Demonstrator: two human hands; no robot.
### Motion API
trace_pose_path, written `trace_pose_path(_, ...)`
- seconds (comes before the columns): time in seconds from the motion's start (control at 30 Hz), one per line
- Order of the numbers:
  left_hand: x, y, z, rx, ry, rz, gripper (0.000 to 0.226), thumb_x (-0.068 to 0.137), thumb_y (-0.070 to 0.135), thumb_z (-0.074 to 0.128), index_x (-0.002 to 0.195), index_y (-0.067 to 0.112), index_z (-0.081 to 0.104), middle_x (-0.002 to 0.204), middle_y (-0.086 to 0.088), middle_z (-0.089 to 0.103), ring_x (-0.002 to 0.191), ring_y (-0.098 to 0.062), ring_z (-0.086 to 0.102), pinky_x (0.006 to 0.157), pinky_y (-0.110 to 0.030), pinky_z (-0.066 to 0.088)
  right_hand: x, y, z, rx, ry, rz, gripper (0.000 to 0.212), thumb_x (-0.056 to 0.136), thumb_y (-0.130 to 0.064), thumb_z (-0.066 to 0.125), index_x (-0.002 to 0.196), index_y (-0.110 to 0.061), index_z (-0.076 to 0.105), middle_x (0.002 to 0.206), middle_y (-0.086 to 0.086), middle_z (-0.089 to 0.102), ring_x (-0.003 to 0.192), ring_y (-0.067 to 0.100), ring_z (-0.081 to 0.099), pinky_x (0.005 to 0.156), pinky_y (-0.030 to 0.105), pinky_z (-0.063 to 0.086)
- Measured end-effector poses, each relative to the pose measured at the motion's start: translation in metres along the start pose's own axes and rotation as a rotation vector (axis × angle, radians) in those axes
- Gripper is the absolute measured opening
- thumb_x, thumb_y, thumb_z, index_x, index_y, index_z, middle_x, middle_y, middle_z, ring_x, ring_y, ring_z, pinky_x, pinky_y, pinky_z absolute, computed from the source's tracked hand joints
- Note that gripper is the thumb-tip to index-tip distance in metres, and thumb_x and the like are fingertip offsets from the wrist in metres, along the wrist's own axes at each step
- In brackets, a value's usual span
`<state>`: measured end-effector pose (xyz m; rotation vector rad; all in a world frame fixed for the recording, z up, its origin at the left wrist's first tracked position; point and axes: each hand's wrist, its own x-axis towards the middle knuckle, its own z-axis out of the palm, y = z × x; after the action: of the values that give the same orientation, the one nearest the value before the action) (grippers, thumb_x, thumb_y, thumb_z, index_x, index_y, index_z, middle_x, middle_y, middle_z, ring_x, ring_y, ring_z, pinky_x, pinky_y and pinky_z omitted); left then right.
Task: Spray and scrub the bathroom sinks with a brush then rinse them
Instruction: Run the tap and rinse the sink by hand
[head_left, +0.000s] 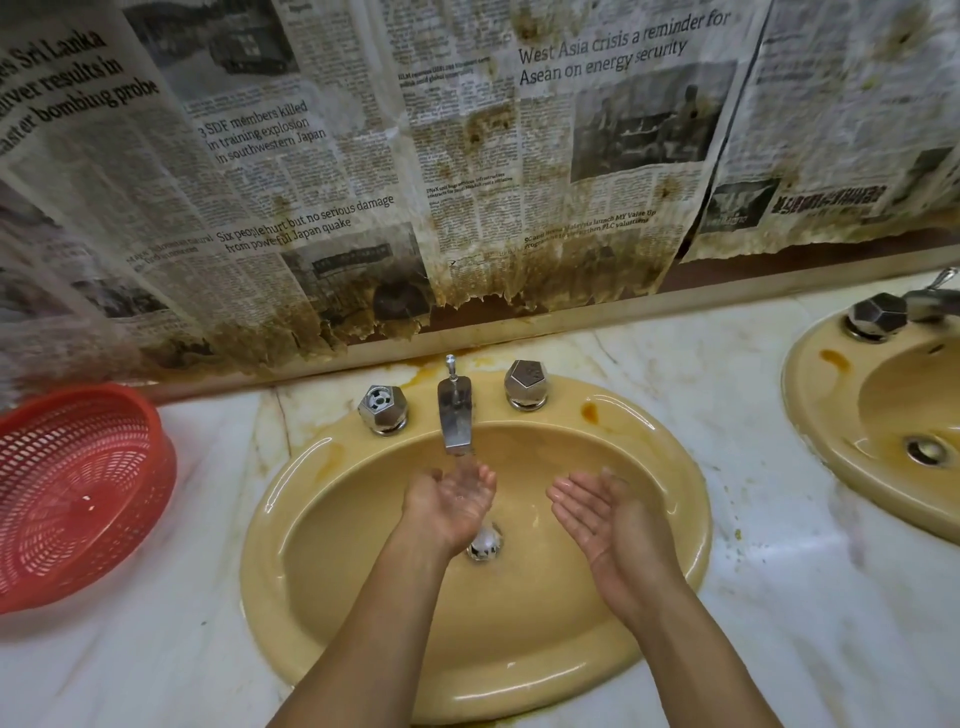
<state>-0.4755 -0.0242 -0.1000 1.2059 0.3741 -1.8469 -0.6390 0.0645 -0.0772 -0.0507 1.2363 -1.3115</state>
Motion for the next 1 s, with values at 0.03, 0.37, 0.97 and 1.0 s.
trace_pose_path(0.03, -0.002, 0.0, 0.0, -0.004, 0.002, -0.002, 0.054, 0.113, 0.028, 0.025, 0.093, -0.004, 0.062, 0.076, -0.018, 0.064, 0.076, -0.027, 0.06, 0.074, -0.038, 0.052, 0.004, -0.001, 0.002, -0.054, -0.016, -0.018, 0.035, 0.108, -0.027, 0.044, 0.115, 0.001, 0.064, 0.118, 0.021, 0.07, 0.113, 0.031, 0.068, 0.103, 0.04, 0.051)
trace_pose_path(0.37, -0.074, 0.042, 0.035, 0.336, -0.029, 0.394, 0.053, 0.113, 0.031, 0.026, 0.115, -0.009, 0.061, 0.11, -0.027, 0.071, 0.105, -0.038, 0.071, 0.094, -0.043, 0.058, 0.064, -0.014, 0.086, -0.662, -0.268, -0.172, 0.053, 0.107, -0.056, 0.028, 0.121, -0.022, 0.067, 0.134, 0.008, 0.064, 0.124, 0.019, 0.058, 0.115, 0.044, 0.039)
trace_pose_path(0.97, -0.022, 0.012, 0.0, 0.145, -0.032, 0.183, 0.043, 0.111, 0.029, 0.035, 0.118, -0.006, 0.057, 0.115, -0.025, 0.063, 0.104, -0.036, 0.063, 0.097, -0.045, 0.049, 0.103, 0.004, 0.11, -0.845, -0.39, -0.358, 0.062, 0.108, -0.055, 0.016, 0.15, -0.023, 0.048, 0.148, -0.008, 0.049, 0.141, 0.011, 0.04, 0.108, 0.022, 0.024)
trace_pose_path(1.0, -0.019, 0.011, 0.001, 0.111, -0.025, 0.153, 0.042, 0.111, 0.029, 0.034, 0.118, -0.006, 0.057, 0.112, -0.024, 0.064, 0.101, -0.035, 0.064, 0.094, -0.044, 0.05, 0.103, 0.004, 0.106, -0.797, -0.406, -0.329, 0.063, 0.106, -0.06, 0.016, 0.144, -0.027, 0.054, 0.139, -0.011, 0.051, 0.137, 0.008, 0.042, 0.11, 0.024, 0.025)
